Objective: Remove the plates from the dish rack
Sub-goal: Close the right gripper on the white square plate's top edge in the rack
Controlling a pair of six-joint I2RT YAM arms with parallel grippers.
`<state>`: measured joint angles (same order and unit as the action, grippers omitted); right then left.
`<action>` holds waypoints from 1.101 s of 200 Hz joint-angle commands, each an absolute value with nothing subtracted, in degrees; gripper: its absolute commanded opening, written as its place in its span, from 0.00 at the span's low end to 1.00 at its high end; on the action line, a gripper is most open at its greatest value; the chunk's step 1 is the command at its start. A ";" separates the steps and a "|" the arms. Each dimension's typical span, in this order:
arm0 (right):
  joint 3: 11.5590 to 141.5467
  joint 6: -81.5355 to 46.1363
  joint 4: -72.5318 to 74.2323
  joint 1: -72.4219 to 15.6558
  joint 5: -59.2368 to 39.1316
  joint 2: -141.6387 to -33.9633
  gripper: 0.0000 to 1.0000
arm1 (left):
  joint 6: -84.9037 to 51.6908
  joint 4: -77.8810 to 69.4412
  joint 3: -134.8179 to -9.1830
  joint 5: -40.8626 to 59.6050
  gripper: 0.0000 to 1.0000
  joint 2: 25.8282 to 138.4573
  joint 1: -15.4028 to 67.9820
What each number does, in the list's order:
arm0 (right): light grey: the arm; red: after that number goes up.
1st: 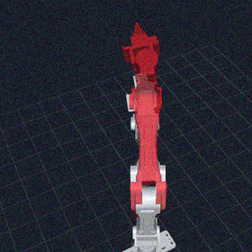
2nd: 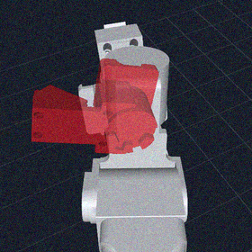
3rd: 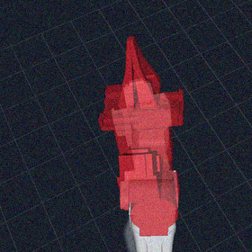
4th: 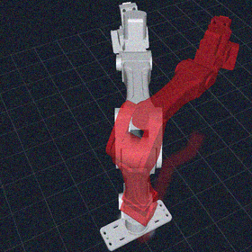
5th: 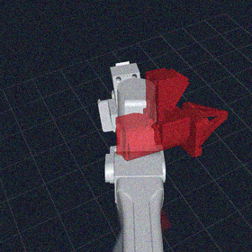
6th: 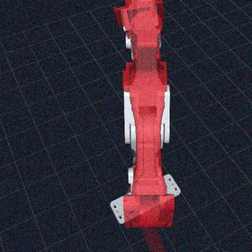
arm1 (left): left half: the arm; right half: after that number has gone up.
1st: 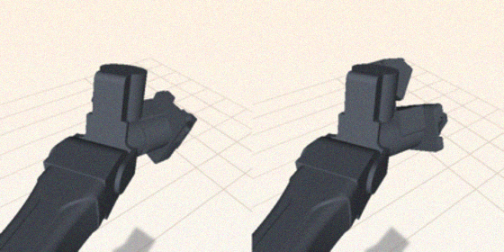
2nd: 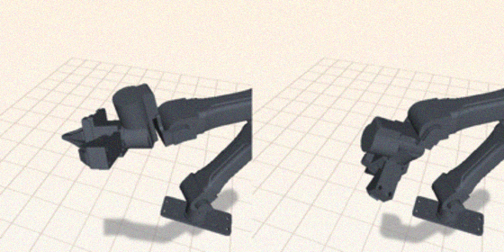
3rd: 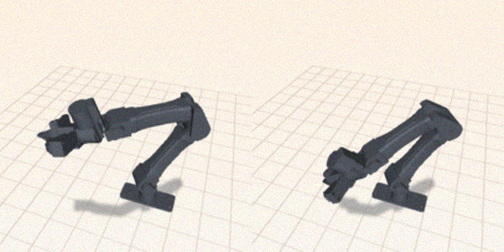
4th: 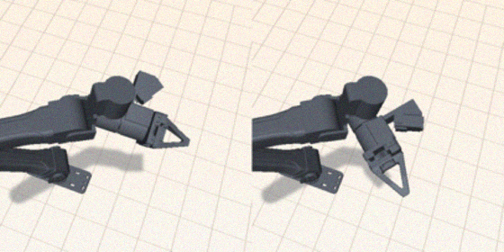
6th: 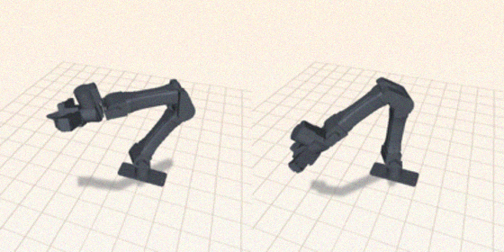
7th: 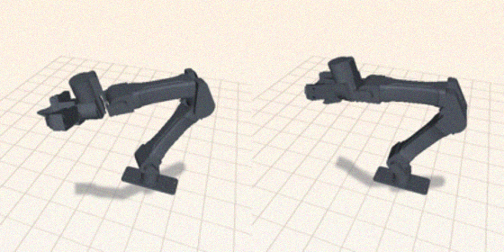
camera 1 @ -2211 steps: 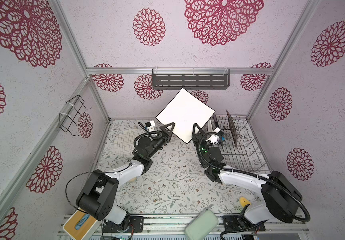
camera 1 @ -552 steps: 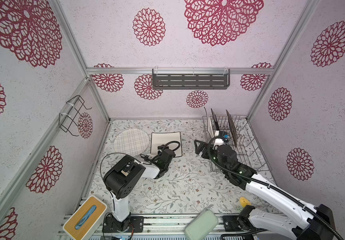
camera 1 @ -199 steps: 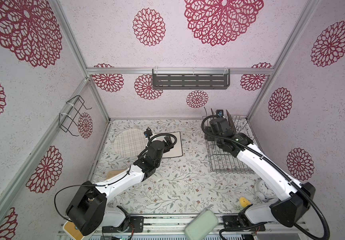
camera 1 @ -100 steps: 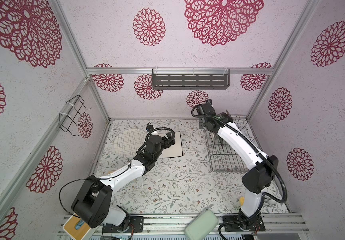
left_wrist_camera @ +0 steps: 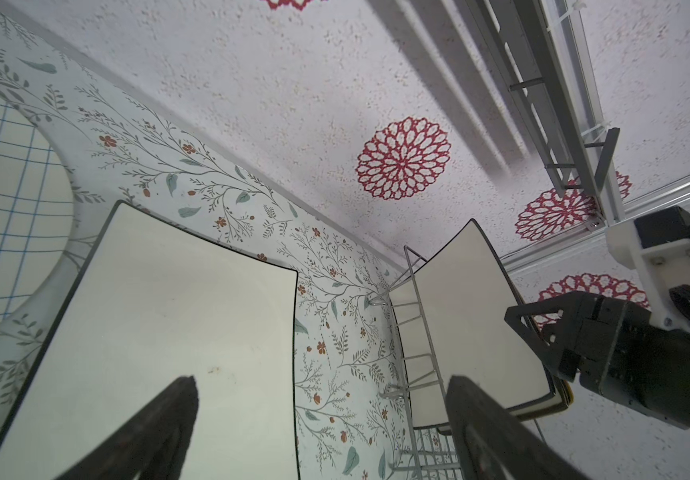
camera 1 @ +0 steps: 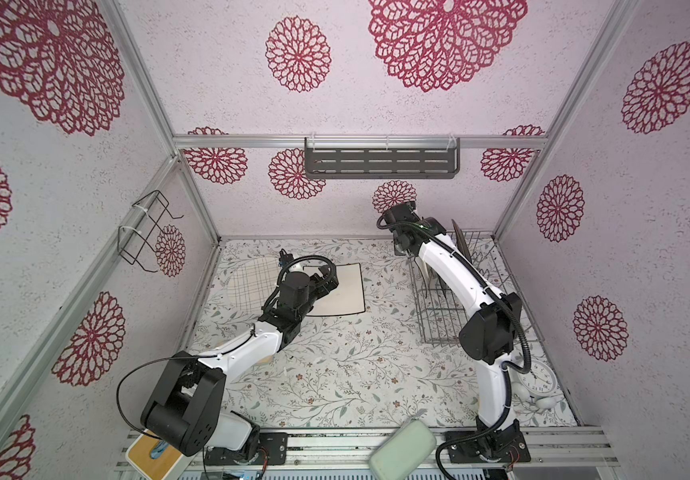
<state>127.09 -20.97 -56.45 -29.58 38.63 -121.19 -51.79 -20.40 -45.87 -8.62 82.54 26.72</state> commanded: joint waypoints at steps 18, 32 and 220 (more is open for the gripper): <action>129.36 -20.21 -56.87 -27.96 40.64 -122.75 0.52 | -49.94 -19.39 -45.35 -10.58 0.98 79.66 26.34; 129.37 -19.96 -56.62 -27.64 40.50 -123.35 0.52 | -49.49 -18.61 -45.35 -11.05 0.98 79.20 26.43; 141.59 -20.83 -65.76 -24.59 32.82 -129.42 0.46 | -47.64 -15.00 -48.38 -11.34 0.99 80.58 26.45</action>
